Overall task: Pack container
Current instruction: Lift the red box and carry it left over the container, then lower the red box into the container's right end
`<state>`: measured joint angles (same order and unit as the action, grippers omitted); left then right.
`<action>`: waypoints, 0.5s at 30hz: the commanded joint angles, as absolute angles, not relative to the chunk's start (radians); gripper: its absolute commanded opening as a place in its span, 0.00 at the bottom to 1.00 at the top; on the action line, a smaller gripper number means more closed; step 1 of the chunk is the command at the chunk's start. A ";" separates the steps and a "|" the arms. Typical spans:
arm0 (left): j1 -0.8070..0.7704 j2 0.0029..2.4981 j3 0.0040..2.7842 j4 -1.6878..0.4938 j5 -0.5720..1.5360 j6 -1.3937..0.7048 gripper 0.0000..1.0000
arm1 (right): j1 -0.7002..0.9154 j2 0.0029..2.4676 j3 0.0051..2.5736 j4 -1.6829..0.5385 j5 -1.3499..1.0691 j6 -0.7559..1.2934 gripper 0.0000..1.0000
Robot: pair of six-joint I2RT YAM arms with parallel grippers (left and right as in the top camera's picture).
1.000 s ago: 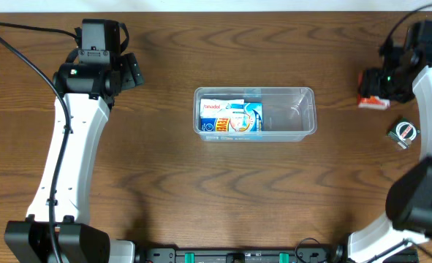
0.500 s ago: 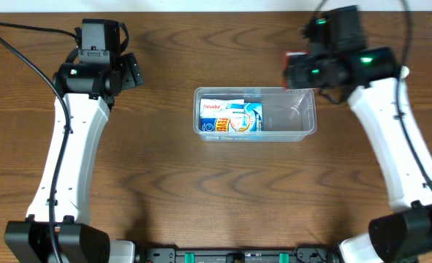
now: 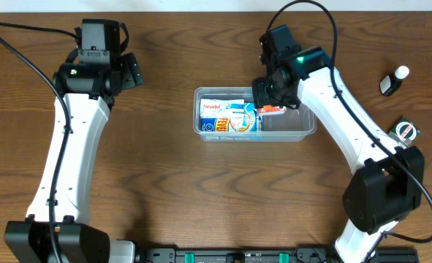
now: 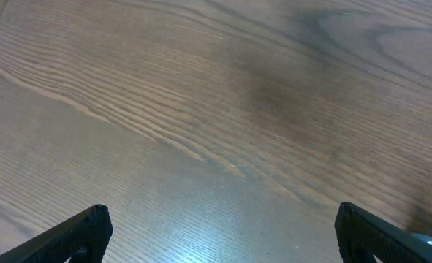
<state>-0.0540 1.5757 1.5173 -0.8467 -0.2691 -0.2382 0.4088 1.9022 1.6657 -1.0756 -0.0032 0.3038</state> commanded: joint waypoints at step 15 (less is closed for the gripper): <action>-0.051 1.575 1.527 -0.849 -0.282 -0.238 0.98 | 0.400 1.906 1.500 -1.000 0.074 0.345 0.66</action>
<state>-0.0540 1.5757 1.5173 -0.8467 -0.2691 -0.2382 0.4034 1.9076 1.5303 -1.0199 0.0601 0.3183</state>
